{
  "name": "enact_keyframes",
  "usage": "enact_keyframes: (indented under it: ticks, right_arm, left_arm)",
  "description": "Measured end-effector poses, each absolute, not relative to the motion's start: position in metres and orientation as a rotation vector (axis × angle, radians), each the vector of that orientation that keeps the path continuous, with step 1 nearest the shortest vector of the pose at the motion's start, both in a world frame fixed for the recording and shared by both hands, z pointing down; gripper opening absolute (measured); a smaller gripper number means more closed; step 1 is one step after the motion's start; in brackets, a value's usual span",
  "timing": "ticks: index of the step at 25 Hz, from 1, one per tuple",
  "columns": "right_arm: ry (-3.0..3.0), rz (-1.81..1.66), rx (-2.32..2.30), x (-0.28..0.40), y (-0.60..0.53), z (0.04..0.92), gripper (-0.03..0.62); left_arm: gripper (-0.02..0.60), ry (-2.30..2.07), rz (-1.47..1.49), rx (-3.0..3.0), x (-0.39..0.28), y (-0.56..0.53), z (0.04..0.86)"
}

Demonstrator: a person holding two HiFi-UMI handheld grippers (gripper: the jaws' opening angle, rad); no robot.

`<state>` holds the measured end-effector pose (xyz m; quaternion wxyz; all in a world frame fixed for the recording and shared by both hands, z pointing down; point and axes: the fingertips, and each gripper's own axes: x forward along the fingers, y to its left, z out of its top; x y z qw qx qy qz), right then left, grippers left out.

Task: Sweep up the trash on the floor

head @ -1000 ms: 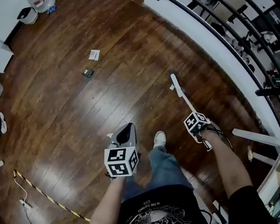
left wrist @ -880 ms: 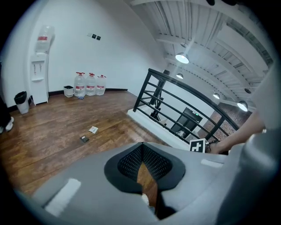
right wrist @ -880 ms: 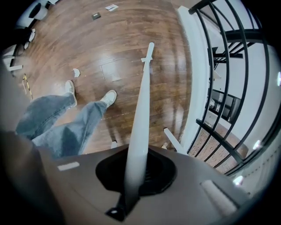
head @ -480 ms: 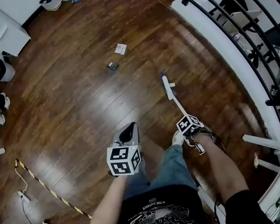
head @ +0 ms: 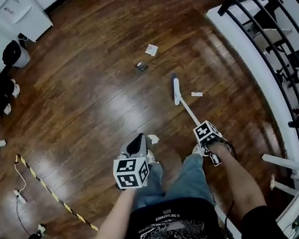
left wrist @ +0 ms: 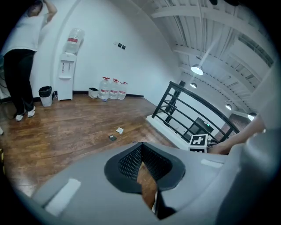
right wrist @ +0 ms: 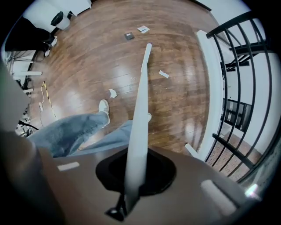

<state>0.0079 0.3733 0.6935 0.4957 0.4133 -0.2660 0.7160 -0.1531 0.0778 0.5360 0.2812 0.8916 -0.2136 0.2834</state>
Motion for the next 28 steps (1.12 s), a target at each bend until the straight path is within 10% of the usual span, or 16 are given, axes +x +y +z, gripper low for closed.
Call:
enact_keyframes:
  ticks: [28]
  right_arm:
    - [-0.326, 1.8, 1.036, 0.149, 0.526, 0.686, 0.0]
  left_arm:
    - [0.005, -0.467, 0.862, 2.424, -0.062, 0.14, 0.539]
